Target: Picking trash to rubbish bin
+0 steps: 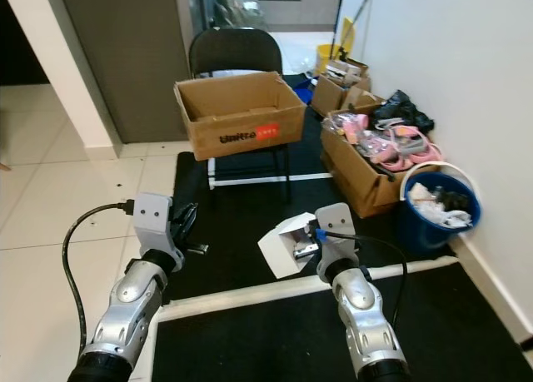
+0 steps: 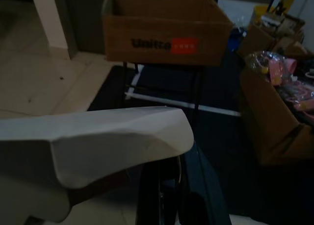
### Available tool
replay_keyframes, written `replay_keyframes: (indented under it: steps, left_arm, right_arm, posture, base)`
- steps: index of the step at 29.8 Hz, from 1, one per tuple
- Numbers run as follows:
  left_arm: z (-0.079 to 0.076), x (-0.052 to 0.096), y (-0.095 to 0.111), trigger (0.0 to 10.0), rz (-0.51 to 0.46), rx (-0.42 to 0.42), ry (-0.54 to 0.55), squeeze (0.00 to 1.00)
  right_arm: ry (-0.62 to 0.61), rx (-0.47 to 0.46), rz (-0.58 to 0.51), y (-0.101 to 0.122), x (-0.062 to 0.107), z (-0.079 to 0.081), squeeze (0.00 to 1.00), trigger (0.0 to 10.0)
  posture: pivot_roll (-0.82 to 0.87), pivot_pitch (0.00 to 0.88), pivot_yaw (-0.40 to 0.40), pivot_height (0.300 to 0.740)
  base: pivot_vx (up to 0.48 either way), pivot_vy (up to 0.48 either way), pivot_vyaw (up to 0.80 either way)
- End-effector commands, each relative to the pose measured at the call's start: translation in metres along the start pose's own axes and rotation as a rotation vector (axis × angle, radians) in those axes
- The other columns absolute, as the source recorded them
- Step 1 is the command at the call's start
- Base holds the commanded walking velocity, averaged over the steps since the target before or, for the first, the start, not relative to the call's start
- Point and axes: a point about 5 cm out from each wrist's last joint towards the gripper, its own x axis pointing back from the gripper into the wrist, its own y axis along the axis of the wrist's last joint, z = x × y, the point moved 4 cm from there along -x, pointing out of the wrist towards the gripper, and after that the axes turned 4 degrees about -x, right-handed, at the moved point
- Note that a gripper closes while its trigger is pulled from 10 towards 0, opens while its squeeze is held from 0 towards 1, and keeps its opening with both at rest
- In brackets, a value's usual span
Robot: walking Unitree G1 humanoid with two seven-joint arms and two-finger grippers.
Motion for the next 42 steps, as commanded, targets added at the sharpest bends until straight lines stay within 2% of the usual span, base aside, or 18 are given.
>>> replay_keyframes:
  steps: [1,21,28,42]
  left_arm:
    - [-0.0033,-0.0001,0.0004,10.0,0.001,0.006,-0.012,0.0]
    - [-0.0018,0.0,0.0002,10.0,0.005,-0.004,-0.016,0.0]
    - [-0.0011,0.0001,0.0001,10.0,0.007,-0.006,-0.014,0.0]
    - [-0.0008,0.0006,-0.0006,10.0,0.011,-0.01,-0.014,0.0]
  right_arm:
    - [-0.004,0.006,0.0,-0.0002,0.0008,-0.0013,0.0,10.0]
    - [-0.02,-0.01,0.016,-0.0041,-0.0006,-0.0017,0.0,10.0]
    - [-0.027,-0.011,0.024,-0.0055,-0.0012,-0.003,0.0,10.0]
    - [-0.034,-0.013,0.022,-0.0053,-0.0015,-0.0039,0.0,10.0]
  posture:
    - [-0.03,0.062,0.016,0.74]
    - [-0.03,0.047,0.015,0.74]
    - [-0.03,0.051,0.016,0.74]
    - [-0.02,0.056,0.017,0.74]
  base:
    - [0.386,0.0,0.0]
    - [0.381,0.0,0.0]
    - [0.381,0.0,-0.75]
    - [0.376,0.0,0.0]
